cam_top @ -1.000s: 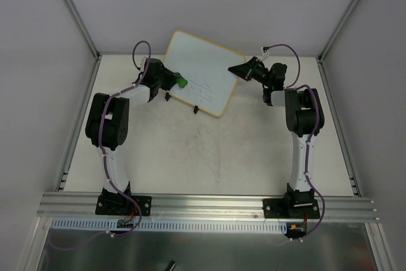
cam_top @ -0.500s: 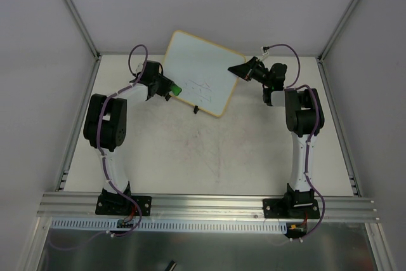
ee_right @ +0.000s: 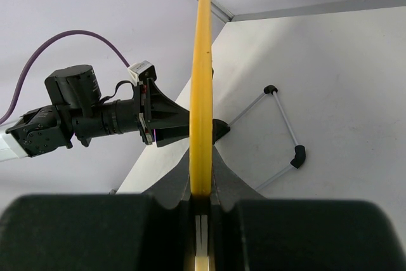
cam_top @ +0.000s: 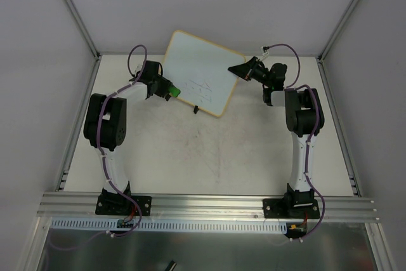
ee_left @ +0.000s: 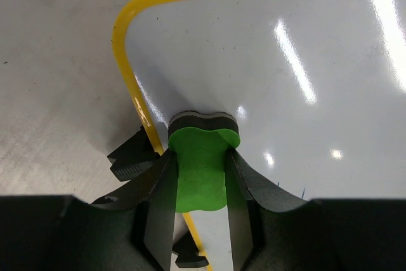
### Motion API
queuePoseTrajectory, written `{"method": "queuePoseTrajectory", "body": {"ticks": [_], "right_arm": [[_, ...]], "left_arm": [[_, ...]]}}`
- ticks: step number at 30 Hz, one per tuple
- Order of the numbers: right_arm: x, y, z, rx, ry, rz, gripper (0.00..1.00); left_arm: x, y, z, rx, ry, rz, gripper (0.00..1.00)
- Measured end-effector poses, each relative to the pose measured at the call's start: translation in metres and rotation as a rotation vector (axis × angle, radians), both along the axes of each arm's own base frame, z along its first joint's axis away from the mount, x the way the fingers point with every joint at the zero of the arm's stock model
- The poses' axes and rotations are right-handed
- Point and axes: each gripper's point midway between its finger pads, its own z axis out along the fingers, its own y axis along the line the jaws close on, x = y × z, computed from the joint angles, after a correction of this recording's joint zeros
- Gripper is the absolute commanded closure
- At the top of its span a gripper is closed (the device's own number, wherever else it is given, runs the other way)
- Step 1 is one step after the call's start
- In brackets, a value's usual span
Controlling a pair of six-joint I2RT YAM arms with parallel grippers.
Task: Erase the whiteboard
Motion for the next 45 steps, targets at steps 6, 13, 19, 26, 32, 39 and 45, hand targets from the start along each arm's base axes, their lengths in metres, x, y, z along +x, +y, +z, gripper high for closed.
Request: {"method": "queuePoseTrajectory", "body": {"ticks": [6, 13, 19, 26, 32, 39, 45], "right_arm": [[0.0, 0.0, 0.0, 0.0, 0.001, 0.0, 1.0], [0.001, -0.001, 0.0, 0.001, 0.001, -0.004, 1.0], [0.003, -0.005, 0.0, 0.002, 0.0, -0.012, 1.0], [0.003, -0.006, 0.001, 0.002, -0.002, -0.015, 1.0], [0.003, -0.007, 0.001, 0.002, -0.002, -0.016, 1.0], [0.003, -0.007, 0.001, 0.003, -0.002, -0.016, 1.0], [0.004, -0.008, 0.0, 0.003, 0.003, -0.021, 1.0]], "left_arm": [[0.001, -0.003, 0.001, 0.011, 0.014, -0.011, 1.0], [0.005, -0.009, 0.003, 0.067, 0.019, -0.039, 1.0], [0.01, -0.017, 0.007, 0.219, 0.001, -0.082, 1.0], [0.008, -0.04, 0.015, 0.347, -0.026, -0.157, 1.0], [0.0, -0.078, 0.025, 0.359, -0.06, -0.241, 1.0], [-0.006, -0.113, 0.033, 0.32, -0.096, -0.334, 1.0], [0.001, -0.14, 0.046, 0.286, -0.164, -0.438, 1.0]]}}
